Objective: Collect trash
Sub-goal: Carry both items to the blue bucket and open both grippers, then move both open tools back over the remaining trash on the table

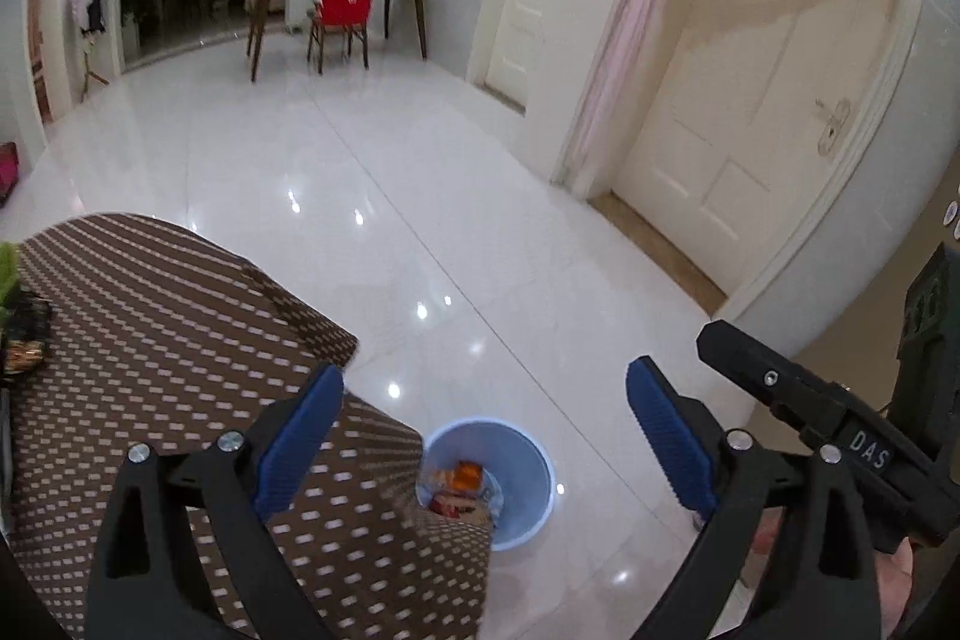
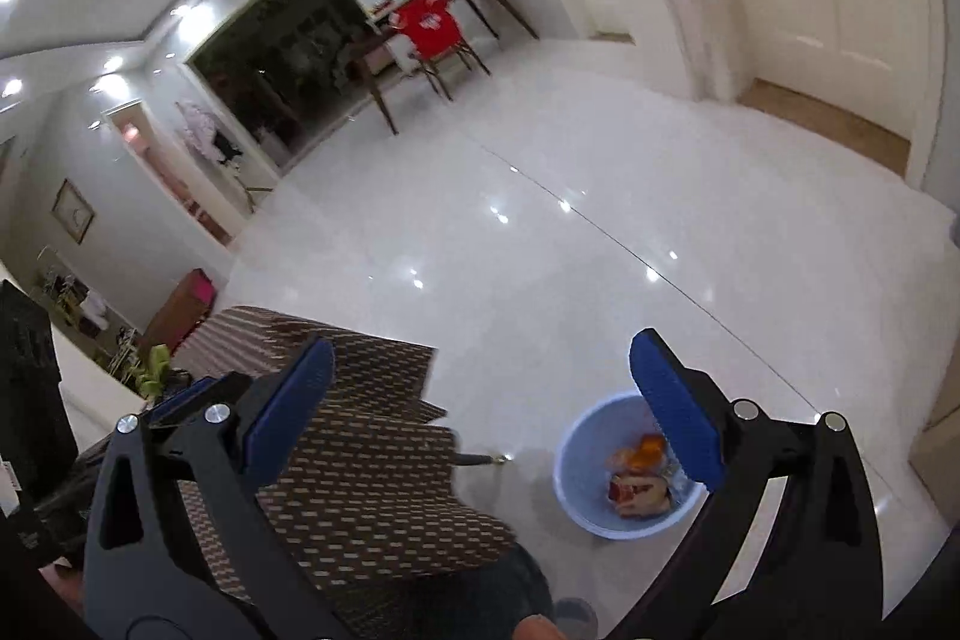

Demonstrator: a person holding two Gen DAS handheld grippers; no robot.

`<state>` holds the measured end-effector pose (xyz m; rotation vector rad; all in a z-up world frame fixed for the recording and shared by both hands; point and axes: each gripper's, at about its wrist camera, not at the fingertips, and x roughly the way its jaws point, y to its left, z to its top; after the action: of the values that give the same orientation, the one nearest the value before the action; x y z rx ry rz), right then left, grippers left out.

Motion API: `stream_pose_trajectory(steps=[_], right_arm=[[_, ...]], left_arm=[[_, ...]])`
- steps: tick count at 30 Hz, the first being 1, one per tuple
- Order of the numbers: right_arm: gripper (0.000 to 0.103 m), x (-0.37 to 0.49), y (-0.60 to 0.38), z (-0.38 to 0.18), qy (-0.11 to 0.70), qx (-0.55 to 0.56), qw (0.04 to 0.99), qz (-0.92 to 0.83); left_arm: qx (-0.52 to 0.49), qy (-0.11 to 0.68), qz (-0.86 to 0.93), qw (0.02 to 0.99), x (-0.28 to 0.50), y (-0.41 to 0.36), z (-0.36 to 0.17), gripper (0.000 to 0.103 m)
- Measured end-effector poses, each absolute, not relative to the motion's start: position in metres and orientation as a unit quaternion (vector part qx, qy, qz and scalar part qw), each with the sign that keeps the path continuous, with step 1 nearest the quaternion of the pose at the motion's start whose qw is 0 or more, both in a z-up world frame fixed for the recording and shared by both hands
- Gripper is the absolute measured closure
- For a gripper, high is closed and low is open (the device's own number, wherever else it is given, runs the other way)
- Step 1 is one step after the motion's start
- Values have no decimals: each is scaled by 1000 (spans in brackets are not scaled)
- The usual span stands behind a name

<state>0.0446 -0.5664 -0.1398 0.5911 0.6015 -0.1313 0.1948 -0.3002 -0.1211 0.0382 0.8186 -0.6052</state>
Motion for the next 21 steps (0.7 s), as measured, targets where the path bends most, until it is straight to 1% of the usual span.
stream_pose_trajectory(steps=[3,10,21], right_arm=[[6,49,-542,-121,281,270,919,-53],[6,59,-487,-97,271,245,931,-24],[6,81,-380,-73,270,190,943,46]], left_arm=[[8,372,-281,885,188,-275,-105,9],[8,328,-245,912,175,-212,-75,9],[-18,284,-167,944,148,-98,-58,9]])
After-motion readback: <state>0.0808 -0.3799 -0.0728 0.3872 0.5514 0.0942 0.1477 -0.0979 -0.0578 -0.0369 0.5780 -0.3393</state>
